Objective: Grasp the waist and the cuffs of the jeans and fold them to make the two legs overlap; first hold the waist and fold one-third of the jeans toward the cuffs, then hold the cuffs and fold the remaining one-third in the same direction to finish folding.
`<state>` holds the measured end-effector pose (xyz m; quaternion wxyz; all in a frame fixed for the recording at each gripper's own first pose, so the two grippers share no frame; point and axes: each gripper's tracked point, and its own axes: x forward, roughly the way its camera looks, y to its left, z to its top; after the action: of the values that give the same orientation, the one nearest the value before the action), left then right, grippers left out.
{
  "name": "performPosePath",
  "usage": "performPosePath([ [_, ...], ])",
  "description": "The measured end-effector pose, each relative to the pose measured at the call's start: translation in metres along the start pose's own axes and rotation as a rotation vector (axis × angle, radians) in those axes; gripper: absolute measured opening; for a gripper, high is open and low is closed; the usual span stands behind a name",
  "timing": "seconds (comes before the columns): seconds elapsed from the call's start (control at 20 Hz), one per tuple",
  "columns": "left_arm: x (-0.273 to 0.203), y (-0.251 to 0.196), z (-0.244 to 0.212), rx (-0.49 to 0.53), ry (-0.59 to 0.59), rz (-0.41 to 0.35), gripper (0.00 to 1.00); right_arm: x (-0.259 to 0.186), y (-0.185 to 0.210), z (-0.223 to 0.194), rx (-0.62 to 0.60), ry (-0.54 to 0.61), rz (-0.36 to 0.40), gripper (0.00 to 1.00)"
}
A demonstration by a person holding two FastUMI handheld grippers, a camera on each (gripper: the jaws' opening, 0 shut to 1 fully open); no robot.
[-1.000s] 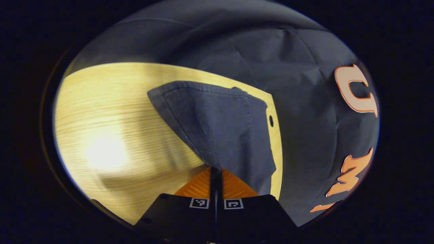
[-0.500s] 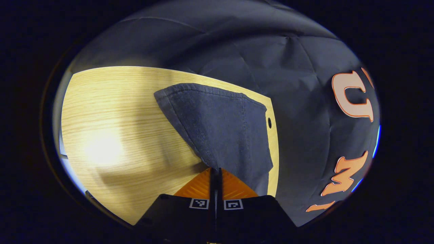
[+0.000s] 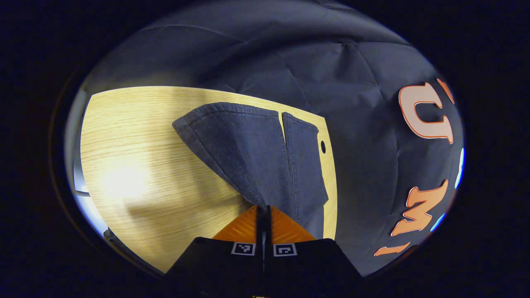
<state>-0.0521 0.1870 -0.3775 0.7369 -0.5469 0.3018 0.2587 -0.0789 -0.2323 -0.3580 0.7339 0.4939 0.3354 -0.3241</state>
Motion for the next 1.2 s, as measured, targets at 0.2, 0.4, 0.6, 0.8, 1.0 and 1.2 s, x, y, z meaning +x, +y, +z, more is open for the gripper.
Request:
performPosePath([
  [0.2, -0.001, -0.003, 0.000, -0.007, 0.000, -0.003, 0.02, 0.010, 0.014, 0.004, -0.020, -0.001, 0.027, 0.98],
  [0.4, -0.005, -0.001, -0.001, -0.012, 0.005, -0.003, 0.01, 0.021, 0.014, 0.005, -0.019, -0.006, 0.025, 0.90],
  [0.6, 0.002, -0.001, -0.006, -0.010, 0.010, 0.013, 0.01, 0.021, -0.011, 0.009, 0.013, -0.038, 0.011, 0.31],
  [0.8, -0.004, -0.005, -0.007, -0.028, -0.018, 0.000, 0.01, 0.023, -0.003, 0.008, 0.003, -0.019, 0.042, 0.01],
  [1.0, -0.020, -0.013, -0.006, -0.040, -0.009, -0.033, 0.01, 0.002, 0.011, 0.015, -0.021, -0.039, 0.114, 0.00],
  [1.2, -0.040, -0.041, -0.002, -0.030, -0.012, -0.104, 0.01, -0.023, 0.034, 0.021, -0.054, -0.060, 0.183, 0.00],
])
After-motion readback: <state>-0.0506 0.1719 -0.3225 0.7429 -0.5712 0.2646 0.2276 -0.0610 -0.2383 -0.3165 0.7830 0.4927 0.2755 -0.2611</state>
